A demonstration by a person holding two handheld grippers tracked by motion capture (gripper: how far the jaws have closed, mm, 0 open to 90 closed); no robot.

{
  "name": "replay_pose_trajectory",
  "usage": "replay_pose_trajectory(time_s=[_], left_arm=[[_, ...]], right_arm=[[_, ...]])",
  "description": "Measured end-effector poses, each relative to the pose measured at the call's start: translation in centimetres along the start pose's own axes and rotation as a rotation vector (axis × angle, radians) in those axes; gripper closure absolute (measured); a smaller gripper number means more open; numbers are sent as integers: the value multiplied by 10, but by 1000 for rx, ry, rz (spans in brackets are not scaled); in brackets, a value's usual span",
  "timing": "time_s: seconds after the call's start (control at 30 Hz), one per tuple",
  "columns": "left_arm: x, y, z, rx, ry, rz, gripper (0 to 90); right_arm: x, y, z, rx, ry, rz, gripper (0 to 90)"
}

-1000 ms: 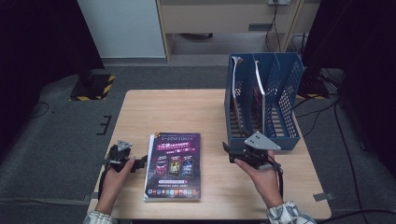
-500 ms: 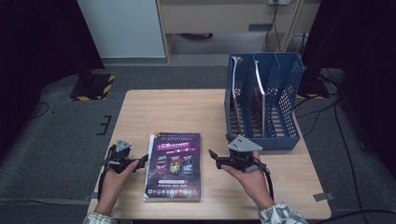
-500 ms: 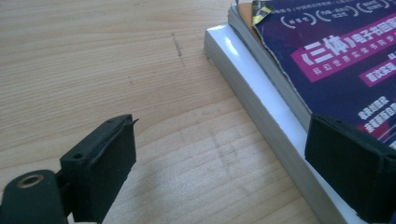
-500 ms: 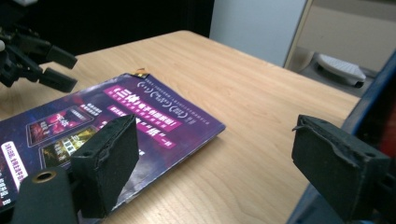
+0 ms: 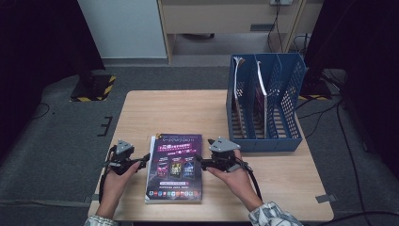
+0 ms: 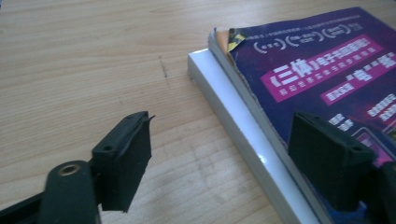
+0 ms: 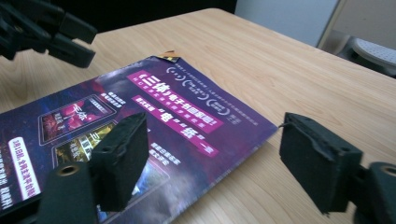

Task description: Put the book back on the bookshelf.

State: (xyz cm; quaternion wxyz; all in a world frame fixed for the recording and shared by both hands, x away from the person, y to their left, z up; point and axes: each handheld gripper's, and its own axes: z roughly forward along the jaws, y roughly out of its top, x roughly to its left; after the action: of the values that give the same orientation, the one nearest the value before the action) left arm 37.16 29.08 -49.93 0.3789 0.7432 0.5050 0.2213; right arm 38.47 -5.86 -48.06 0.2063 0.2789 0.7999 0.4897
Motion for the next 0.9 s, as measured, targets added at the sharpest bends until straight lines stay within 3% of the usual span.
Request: replay_pose_trajectory(time_s=[0.2, 0.3, 0.43, 0.6, 0.73, 0.9], left_arm=[[-7, 5, -3, -18, -19, 15, 264], [-11, 5, 0, -2, -33, 37, 266], [-18, 4, 2, -1, -55, 58, 278], [-27, 3, 7, 9, -80, 85, 278], [-29, 2, 13, 10, -96, 74, 278], [-32, 1, 18, 25, -105, 90, 278]], right_arm=[[2, -1, 17, 27, 16, 23, 326], [1, -4, 20, 72, 16, 14, 318], [1, -6, 19, 89, 24, 29, 309], [0, -6, 17, 69, 27, 65, 289], [-4, -7, 18, 67, 20, 81, 278], [-5, -10, 18, 66, 20, 103, 279]])
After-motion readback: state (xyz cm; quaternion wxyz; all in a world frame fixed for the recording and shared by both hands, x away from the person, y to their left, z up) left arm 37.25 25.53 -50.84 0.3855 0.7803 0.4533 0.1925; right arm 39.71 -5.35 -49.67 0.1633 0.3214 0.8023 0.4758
